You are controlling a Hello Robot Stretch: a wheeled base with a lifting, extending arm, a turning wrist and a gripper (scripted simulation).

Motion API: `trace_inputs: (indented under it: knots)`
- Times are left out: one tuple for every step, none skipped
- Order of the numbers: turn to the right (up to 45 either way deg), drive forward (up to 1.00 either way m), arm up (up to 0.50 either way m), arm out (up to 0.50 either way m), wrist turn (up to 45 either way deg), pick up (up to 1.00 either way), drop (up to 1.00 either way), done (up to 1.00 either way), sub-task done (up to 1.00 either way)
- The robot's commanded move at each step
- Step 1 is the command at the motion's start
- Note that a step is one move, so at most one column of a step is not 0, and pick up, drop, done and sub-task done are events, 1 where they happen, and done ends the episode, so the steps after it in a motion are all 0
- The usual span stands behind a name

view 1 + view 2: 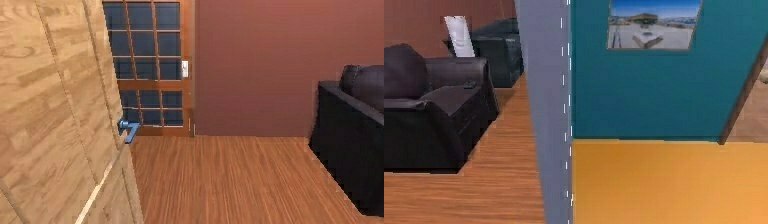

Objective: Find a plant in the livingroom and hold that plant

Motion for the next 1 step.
trace_inputs:
  knots:
    - [6.0,0.00,0.00,0.00,0.0,0.00,0.00,0.00,0.00]
